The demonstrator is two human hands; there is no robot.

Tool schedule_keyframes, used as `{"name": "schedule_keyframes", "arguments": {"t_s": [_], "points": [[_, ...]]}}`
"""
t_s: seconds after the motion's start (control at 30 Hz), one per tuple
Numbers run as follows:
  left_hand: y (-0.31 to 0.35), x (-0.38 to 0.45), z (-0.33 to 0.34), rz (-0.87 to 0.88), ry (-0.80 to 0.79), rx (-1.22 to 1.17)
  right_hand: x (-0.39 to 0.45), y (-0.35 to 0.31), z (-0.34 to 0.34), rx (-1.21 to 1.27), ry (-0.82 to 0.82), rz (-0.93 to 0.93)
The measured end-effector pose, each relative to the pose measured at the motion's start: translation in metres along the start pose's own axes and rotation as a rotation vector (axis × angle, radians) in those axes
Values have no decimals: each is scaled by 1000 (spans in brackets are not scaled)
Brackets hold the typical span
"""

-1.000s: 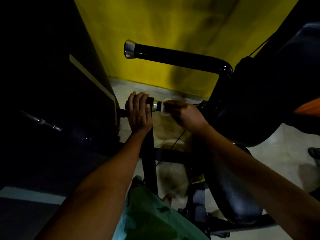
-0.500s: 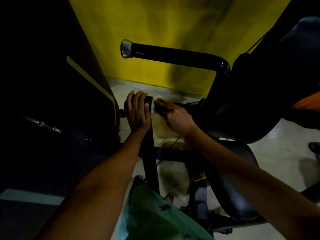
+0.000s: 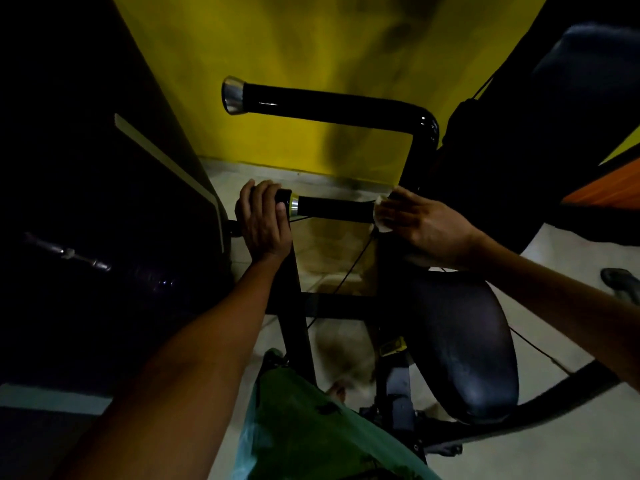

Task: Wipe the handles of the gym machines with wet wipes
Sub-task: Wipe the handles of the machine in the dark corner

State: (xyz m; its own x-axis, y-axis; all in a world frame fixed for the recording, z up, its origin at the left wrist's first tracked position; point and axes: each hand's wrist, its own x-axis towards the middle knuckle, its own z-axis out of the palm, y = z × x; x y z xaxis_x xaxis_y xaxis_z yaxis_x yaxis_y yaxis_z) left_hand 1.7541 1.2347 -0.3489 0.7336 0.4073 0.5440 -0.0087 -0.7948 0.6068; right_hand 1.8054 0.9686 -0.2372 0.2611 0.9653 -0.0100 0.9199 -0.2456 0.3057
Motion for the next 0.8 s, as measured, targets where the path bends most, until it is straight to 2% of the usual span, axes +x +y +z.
{"name": "schedule_keyframes", "arguments": {"t_s": [0.07,0.2,0.27,0.37,0.43,0.5,0.63,0.8], "points": [[0,-1,-1,7,3,-3,5,5,-6,-54,55,16],[1,1,-3,17,0,25,8,-7,7,-43,170,162],[2,1,-4,8,-4,40,14,-27,20,56,155,279],[3,1,-5,9,-15,53,33,-41,23,371,142,515],[2,0,-4,13,-21,55,56,-42,14,484,210,559],[1,1,-3,4,-23,41,88,-45,4,514,239,527],[-1,0,-2,23,-2,35,131,-57,6,599,105,443],[-1,0,-1,6,-10,9,97,-44,14,531,-55,485]]}}
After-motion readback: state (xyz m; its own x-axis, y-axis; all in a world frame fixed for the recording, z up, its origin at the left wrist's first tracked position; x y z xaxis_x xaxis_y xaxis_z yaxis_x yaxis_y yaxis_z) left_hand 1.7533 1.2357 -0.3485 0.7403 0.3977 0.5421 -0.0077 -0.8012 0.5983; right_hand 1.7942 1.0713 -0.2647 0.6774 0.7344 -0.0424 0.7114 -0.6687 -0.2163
